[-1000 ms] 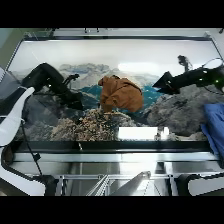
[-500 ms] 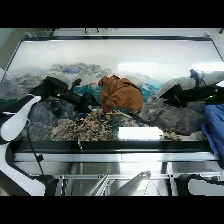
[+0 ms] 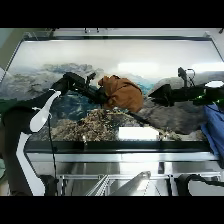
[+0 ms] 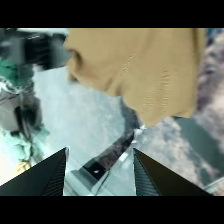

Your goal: Fold the shirts.

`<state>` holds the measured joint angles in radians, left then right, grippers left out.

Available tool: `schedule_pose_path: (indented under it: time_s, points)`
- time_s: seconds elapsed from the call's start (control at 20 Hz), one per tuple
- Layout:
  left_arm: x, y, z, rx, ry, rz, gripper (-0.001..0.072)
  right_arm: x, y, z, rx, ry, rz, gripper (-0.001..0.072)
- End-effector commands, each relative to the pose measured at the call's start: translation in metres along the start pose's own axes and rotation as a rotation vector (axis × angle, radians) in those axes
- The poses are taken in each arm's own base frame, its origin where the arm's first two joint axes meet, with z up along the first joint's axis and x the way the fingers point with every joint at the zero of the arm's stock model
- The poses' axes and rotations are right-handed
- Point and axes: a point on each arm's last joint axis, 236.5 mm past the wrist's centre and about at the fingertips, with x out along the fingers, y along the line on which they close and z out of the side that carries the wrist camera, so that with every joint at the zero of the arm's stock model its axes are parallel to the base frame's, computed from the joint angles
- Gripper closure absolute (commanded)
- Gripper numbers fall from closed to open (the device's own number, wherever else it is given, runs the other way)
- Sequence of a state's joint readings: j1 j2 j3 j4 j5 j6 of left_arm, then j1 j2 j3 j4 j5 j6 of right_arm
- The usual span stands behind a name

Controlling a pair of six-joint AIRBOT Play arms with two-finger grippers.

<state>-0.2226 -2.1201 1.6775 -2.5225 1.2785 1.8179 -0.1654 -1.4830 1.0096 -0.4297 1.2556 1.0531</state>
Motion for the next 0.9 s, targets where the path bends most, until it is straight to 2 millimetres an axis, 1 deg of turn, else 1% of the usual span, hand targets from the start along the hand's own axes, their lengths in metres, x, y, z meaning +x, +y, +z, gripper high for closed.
schedule_pose_path:
  time_s: [0.0, 0.1, 0.15, 0.3, 0.4, 0.55, 0.65, 0.7, 0.8, 0.85]
  points:
    - [0.002, -0.019, 0.003, 0.058, 0.041, -0.031, 0.0677, 0.002, 0.006, 0.0, -0.004, 0.0, 0.022, 0.0245]
    - [-0.01, -0.036, 0.001, 0.107, 0.07, -0.048, 0.0677, 0.002, 0.001, 0.006, -0.001, -0.024, 0.008, 0.0245]
    - [-0.02, -0.04, 0.0, 0.123, 0.082, -0.057, 0.0677, 0.002, -0.005, 0.013, 0.005, -0.051, -0.009, 0.0245]
    - [-0.038, -0.045, -0.007, 0.137, 0.125, -0.074, 0.0676, 0.012, -0.034, 0.026, 0.062, -0.09, -0.053, 0.0245]
    - [-0.042, -0.045, -0.02, 0.128, 0.179, -0.085, 0.0677, 0.023, -0.057, 0.027, 0.111, -0.085, -0.074, 0.0246]
    - [-0.045, -0.048, -0.034, 0.113, 0.242, -0.094, 0.0677, 0.042, -0.076, 0.02, 0.163, -0.056, -0.084, 0.0247]
    - [-0.041, -0.05, -0.036, 0.103, 0.25, -0.091, 0.0677, 0.059, -0.083, 0.017, 0.176, -0.045, -0.098, 0.0248]
    - [-0.04, -0.051, -0.037, 0.105, 0.252, -0.09, 0.0677, 0.068, -0.082, 0.015, 0.182, -0.042, -0.095, 0.0253]
    - [-0.037, -0.053, -0.039, 0.11, 0.259, -0.089, 0.0677, 0.083, -0.078, 0.013, 0.176, -0.035, -0.088, 0.037]
    - [-0.037, -0.053, -0.039, 0.11, 0.26, -0.089, 0.0677, 0.088, -0.074, 0.012, 0.175, -0.028, -0.079, 0.0371]
